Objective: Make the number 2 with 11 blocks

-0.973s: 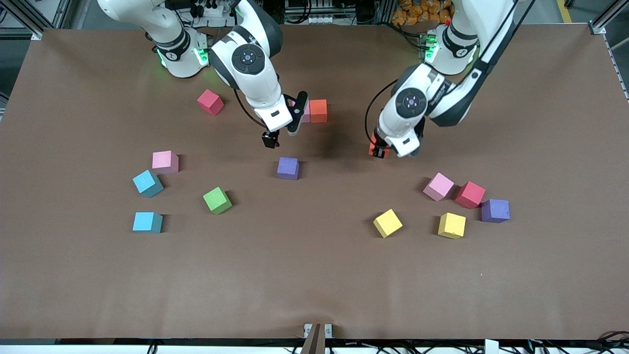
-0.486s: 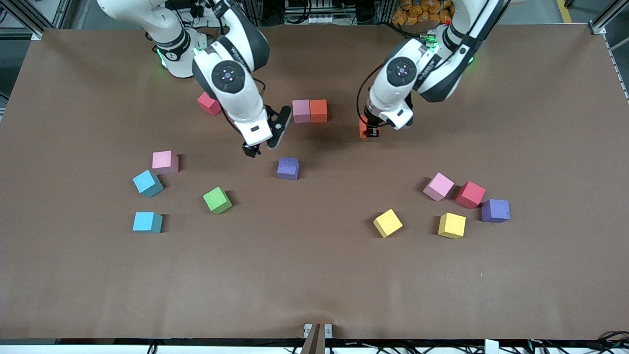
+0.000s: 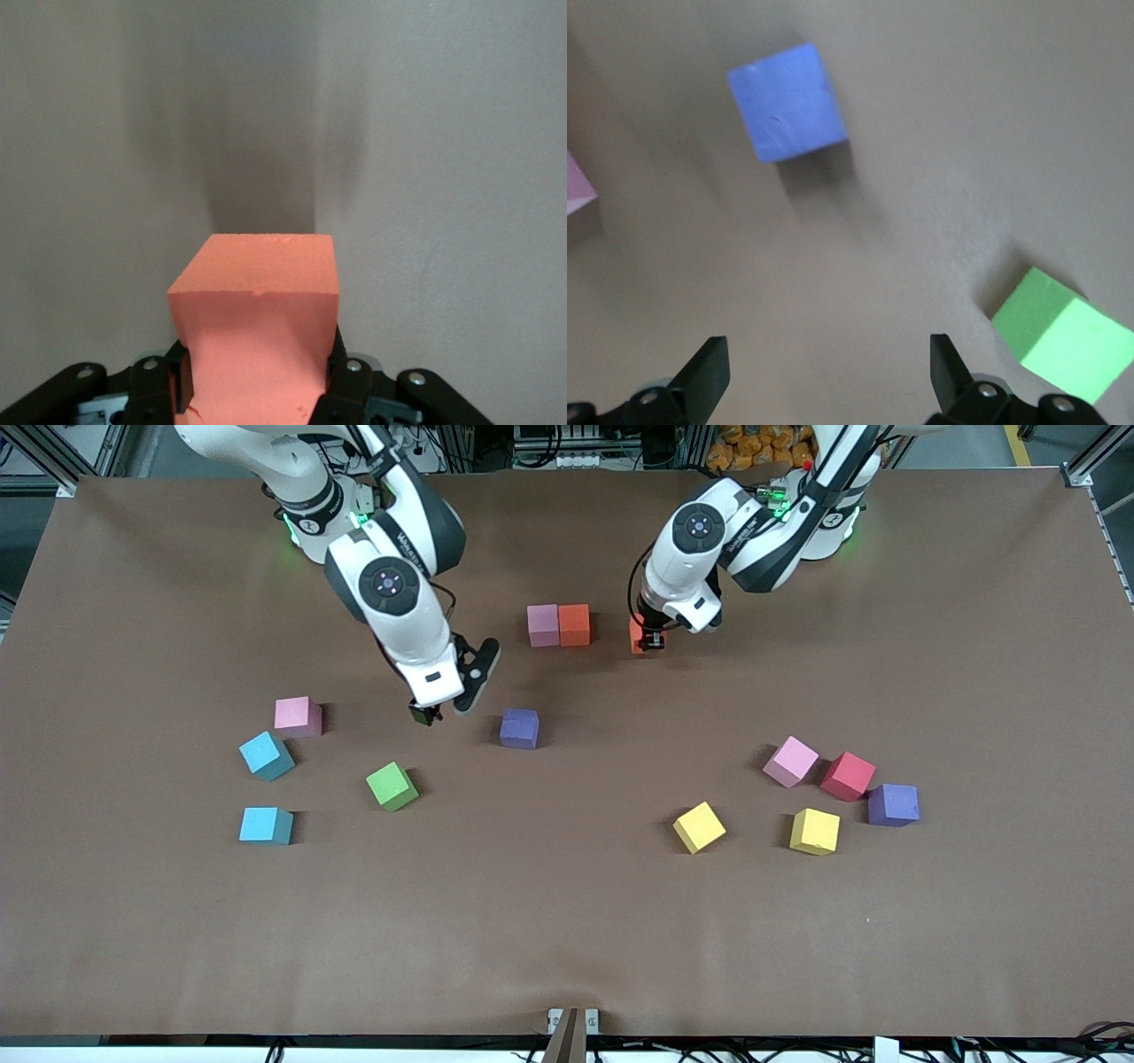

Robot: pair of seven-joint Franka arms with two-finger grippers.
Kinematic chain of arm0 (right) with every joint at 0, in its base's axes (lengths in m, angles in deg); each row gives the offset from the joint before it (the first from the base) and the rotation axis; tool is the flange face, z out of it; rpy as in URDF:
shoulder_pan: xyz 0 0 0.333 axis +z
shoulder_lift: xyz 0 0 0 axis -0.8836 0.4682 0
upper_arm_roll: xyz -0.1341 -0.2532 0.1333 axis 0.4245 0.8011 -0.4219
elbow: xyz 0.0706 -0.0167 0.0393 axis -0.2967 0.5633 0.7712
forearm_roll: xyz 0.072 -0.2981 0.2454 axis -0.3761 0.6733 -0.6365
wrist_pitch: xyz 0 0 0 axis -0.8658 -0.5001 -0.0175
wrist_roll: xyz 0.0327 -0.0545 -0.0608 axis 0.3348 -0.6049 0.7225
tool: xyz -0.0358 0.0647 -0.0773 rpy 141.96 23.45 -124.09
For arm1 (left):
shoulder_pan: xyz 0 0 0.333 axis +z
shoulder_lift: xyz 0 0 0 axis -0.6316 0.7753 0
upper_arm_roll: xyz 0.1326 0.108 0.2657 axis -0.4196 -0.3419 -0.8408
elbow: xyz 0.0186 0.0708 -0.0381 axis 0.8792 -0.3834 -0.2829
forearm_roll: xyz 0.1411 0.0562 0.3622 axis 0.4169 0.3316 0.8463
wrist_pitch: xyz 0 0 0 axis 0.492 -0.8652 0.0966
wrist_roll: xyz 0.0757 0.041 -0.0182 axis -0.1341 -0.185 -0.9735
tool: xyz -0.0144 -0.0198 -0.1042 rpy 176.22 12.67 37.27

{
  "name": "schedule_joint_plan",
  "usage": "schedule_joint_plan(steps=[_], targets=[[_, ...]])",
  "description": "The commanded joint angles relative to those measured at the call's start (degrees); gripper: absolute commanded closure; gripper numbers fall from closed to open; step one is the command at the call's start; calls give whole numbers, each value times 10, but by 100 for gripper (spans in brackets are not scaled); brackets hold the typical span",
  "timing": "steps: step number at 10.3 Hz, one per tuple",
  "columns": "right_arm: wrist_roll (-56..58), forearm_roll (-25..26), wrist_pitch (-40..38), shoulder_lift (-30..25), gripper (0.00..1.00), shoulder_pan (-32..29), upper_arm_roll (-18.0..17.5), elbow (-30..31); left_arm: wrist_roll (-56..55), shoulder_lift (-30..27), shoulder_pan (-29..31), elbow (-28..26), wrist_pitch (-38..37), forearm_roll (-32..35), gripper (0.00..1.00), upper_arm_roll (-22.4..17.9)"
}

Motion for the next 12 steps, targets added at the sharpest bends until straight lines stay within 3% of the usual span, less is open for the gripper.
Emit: schedule_joint_plan(steps=[1, 12], targets=[[-1, 10, 13, 8, 0, -13, -9, 2, -6, 10, -16, -5, 23, -13, 60, 7], [0, 10, 30, 31, 0, -42, -9, 1, -5, 93, -54, 28, 85, -5, 59, 5]])
